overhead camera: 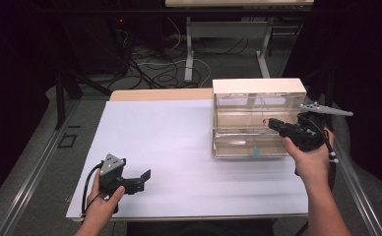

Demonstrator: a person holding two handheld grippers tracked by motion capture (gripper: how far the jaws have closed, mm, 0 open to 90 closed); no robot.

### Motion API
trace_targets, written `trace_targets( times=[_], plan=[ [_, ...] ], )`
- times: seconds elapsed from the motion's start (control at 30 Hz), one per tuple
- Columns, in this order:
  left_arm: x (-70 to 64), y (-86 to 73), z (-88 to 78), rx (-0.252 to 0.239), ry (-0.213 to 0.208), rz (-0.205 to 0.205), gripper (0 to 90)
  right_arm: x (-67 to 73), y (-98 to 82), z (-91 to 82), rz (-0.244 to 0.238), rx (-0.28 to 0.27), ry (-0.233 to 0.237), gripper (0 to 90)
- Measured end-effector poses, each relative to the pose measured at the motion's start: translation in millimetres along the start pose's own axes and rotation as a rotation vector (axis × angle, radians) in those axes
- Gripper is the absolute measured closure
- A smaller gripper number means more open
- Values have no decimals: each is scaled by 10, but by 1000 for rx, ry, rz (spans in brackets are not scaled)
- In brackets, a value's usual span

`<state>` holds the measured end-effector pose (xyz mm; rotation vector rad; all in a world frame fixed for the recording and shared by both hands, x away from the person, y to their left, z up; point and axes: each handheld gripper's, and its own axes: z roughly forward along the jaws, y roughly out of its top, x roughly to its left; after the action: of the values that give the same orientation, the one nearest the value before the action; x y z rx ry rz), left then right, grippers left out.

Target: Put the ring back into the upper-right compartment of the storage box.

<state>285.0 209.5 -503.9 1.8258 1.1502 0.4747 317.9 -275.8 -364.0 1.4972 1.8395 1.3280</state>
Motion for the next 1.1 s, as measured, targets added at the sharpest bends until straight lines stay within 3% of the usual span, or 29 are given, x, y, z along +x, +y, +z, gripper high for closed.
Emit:
trace_targets(
  times=[0.63, 1.1],
  plan=[
    [-2, -2, 6, 4, -2, 6, 2, -194, -38, 113, 40, -7, -58, 893],
    [-2, -2, 9, 4, -1, 4, 2, -294, -94, 230, 22, -24, -106, 893]
  ],
)
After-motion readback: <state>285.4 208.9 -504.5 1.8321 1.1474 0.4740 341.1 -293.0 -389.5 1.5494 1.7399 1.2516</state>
